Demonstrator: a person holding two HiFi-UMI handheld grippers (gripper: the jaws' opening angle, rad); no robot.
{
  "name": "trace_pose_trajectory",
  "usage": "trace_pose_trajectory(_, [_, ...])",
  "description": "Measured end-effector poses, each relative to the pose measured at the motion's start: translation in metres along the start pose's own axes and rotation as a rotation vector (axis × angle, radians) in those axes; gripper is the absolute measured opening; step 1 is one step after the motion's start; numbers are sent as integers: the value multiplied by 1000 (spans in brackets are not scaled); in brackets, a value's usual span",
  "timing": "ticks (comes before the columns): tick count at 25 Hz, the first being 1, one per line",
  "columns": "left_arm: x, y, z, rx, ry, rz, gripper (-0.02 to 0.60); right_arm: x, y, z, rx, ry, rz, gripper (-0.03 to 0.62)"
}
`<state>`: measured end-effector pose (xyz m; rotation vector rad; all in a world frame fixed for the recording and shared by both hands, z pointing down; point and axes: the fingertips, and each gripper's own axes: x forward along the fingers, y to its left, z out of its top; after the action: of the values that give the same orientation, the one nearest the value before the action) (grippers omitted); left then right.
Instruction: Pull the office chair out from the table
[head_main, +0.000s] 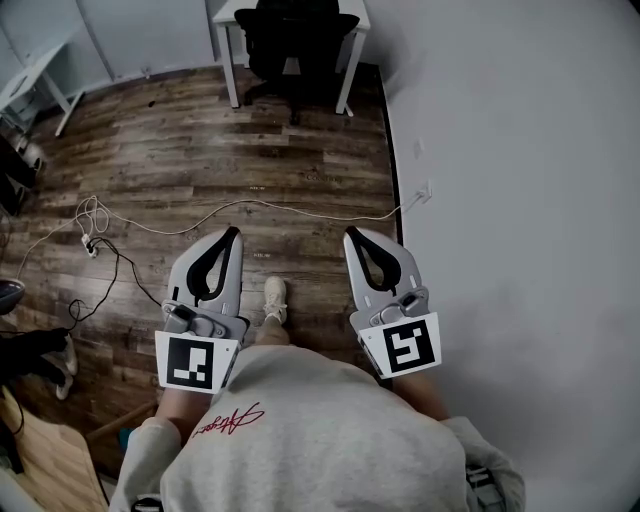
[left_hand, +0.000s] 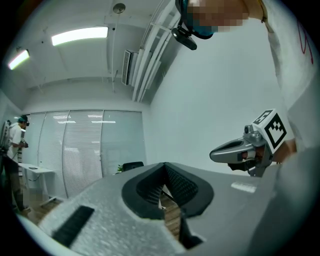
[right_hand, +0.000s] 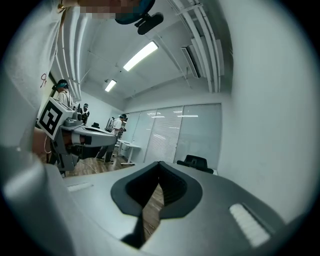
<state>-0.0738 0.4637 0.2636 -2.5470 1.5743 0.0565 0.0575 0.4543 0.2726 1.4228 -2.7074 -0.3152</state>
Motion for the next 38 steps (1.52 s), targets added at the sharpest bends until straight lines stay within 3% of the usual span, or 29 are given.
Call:
trace_pose_trajectory(14, [58, 40, -10, 14, -3, -8, -3, 58, -25, -19, -2, 44, 18, 1])
trace_pose_trajectory(17, [77, 47, -7, -1, -16, -16, -3, 75, -36, -13, 5, 9, 8, 2])
trace_pose_trajectory(22, [106, 60, -6, -5, -19, -27, -3, 98, -54, -26, -2, 68, 10, 2])
trace_pose_trajectory(38, [179, 122, -19, -19, -10, -30, -3, 187, -88, -15, 0, 15, -13, 2])
